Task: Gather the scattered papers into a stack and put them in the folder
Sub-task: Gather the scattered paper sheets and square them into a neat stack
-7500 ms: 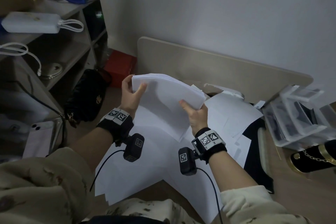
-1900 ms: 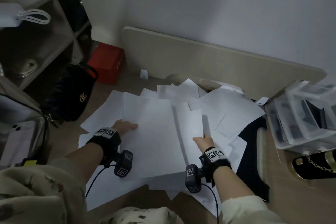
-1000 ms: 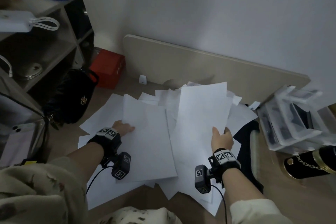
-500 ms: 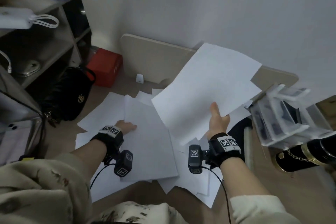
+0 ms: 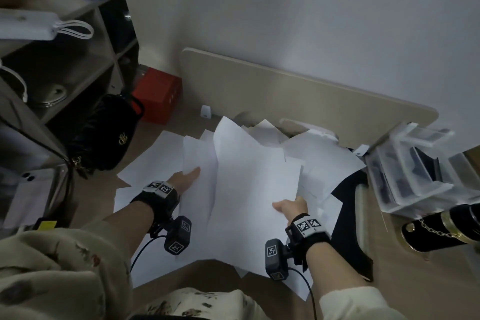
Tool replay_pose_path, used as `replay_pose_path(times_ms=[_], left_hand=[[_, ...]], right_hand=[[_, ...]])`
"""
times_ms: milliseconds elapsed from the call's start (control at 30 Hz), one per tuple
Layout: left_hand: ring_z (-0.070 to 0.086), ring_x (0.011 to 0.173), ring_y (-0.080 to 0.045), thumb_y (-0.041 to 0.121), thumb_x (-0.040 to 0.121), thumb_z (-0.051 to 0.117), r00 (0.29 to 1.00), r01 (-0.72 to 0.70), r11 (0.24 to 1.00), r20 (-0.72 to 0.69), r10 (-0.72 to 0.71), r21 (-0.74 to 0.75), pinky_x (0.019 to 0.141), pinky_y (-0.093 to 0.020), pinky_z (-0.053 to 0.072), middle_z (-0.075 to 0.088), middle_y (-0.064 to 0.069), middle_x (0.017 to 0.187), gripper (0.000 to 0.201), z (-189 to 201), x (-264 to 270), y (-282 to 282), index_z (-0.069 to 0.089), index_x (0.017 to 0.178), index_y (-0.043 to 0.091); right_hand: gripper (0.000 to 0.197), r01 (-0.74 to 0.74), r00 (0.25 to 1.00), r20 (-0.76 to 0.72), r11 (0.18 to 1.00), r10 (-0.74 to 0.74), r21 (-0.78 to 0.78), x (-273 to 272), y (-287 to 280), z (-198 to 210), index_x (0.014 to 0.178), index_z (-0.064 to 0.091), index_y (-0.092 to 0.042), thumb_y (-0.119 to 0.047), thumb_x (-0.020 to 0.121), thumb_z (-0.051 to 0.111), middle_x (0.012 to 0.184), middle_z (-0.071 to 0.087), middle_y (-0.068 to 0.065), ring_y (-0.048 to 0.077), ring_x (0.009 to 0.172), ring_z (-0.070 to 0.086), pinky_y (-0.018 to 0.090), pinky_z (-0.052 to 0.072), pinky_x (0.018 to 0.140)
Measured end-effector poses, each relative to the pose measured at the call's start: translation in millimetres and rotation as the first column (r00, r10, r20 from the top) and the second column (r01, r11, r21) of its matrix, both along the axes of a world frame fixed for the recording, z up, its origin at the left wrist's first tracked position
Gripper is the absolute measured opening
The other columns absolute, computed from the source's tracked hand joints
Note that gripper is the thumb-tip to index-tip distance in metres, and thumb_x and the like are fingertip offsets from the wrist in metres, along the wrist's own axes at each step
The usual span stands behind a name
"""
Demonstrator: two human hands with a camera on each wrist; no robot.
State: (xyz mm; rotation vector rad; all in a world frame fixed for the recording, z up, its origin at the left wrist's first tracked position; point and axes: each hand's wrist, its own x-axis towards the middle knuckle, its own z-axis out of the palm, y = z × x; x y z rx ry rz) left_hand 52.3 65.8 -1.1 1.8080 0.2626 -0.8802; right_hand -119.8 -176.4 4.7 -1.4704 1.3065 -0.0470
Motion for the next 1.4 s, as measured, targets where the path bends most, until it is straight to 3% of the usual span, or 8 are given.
replay_pose_path(times_ms=[300, 467, 700, 900, 1033, 1133, 1300, 1400], left_hand=[[0.062, 0.102, -0.034, 0.074, 0.037, 0.074, 0.996, 0.084, 0.996, 0.009, -0.084, 0.037, 0.096, -0.047, 0.05, 0.064, -0.014, 0.116, 0.109, -2, -1, -1, 0.057, 0.121, 0.006], [0.069, 0.092, -0.033, 0.084, 0.033, 0.072, 0.991, 0.126, 0.992, 0.038, -0.126, 0.017, 0.09, -0.045, 0.054, 0.073, -0.009, 0.099, 0.103, -12, 3, 4, 0.068, 0.106, 0.011], [0.069, 0.094, -0.034, 0.056, 0.024, 0.092, 0.986, 0.162, 0.987, 0.05, -0.162, -0.004, 0.092, -0.047, 0.052, 0.073, -0.011, 0.1, 0.092, -27, 13, 11, 0.071, 0.101, 0.009], [0.064, 0.104, -0.034, 0.031, 0.063, 0.087, 0.989, 0.131, 0.991, 0.068, -0.133, 0.041, 0.098, -0.047, 0.048, 0.068, -0.015, 0.113, 0.059, -23, 13, 14, 0.067, 0.11, 0.003], [0.059, 0.111, -0.036, 0.027, 0.074, 0.08, 0.993, 0.102, 0.99, 0.054, -0.107, 0.1, 0.101, -0.047, 0.046, 0.062, -0.018, 0.123, 0.059, -25, 16, 18, 0.059, 0.121, -0.002], [0.056, 0.118, -0.036, 0.028, 0.081, 0.074, 0.992, 0.119, 0.983, 0.03, -0.124, 0.14, 0.104, -0.044, 0.043, 0.057, -0.019, 0.13, 0.063, -18, 13, 15, 0.052, 0.129, -0.005], [0.053, 0.121, -0.036, 0.03, 0.088, 0.066, 0.996, 0.088, 0.988, 0.012, -0.091, 0.131, 0.106, -0.044, 0.041, 0.054, -0.019, 0.134, 0.058, -13, 10, 10, 0.049, 0.133, -0.002], [0.055, 0.118, -0.037, 0.035, 0.087, 0.066, 1.0, 0.028, 0.996, -0.003, -0.028, 0.088, 0.105, -0.045, 0.043, 0.056, -0.02, 0.131, 0.059, -15, 12, 9, 0.05, 0.132, -0.001]], right_hand=[[0.01, -0.26, 0.964, -0.023, 0.96, 0.264, 0.102, 9, 13, -2, 0.083, 0.057, 0.001, -0.004, 0.082, 0.066, 0.08, 0.056, 0.013, 0.023, 0.069, 0.054, 0.034, 0.048, 0.063], [0.038, -0.261, 0.964, -0.06, 0.965, 0.26, -0.027, 9, 9, 2, 0.072, 0.05, -0.006, -0.027, 0.071, 0.083, 0.066, 0.05, 0.006, 0.02, 0.056, 0.048, 0.027, 0.041, 0.053], [0.058, -0.282, 0.959, -0.023, 0.946, 0.282, -0.158, 13, 8, 4, 0.059, 0.031, -0.015, -0.049, 0.074, 0.076, 0.056, 0.03, 0.001, 0.018, 0.053, 0.032, 0.025, 0.029, 0.049], [0.047, -0.089, 0.996, -0.037, 0.963, 0.082, -0.253, -1, -8, 11, 0.062, 0.042, -0.008, -0.041, 0.093, 0.053, 0.064, 0.047, 0.01, 0.026, 0.069, 0.05, 0.033, 0.042, 0.066], [0.043, 0.191, 0.979, -0.008, 0.933, -0.203, -0.306, -15, -19, 16, 0.132, 0.049, -0.001, -0.029, 0.1, 0.041, 0.135, 0.051, 0.02, 0.038, 0.124, 0.048, 0.045, 0.039, 0.103], [0.046, 0.423, 0.906, 0.144, 0.862, -0.398, -0.278, -20, -20, 25, 0.144, 0.037, -0.005, -0.026, 0.103, 0.035, 0.148, 0.038, 0.016, 0.034, 0.134, 0.039, 0.039, 0.034, 0.107], [0.044, 0.545, 0.804, 0.342, 0.832, -0.486, -0.098, -12, -27, 23, 0.134, 0.044, 0.001, -0.023, 0.097, 0.039, 0.124, 0.055, 0.017, 0.027, 0.099, 0.056, 0.034, 0.045, 0.085], [0.017, 0.394, 0.845, 0.354, 0.915, -0.4, 0.093, -5, -22, 19, 0.097, 0.054, -0.001, -0.016, 0.092, 0.051, 0.088, 0.056, 0.008, 0.02, 0.069, 0.052, 0.031, 0.046, 0.069]])
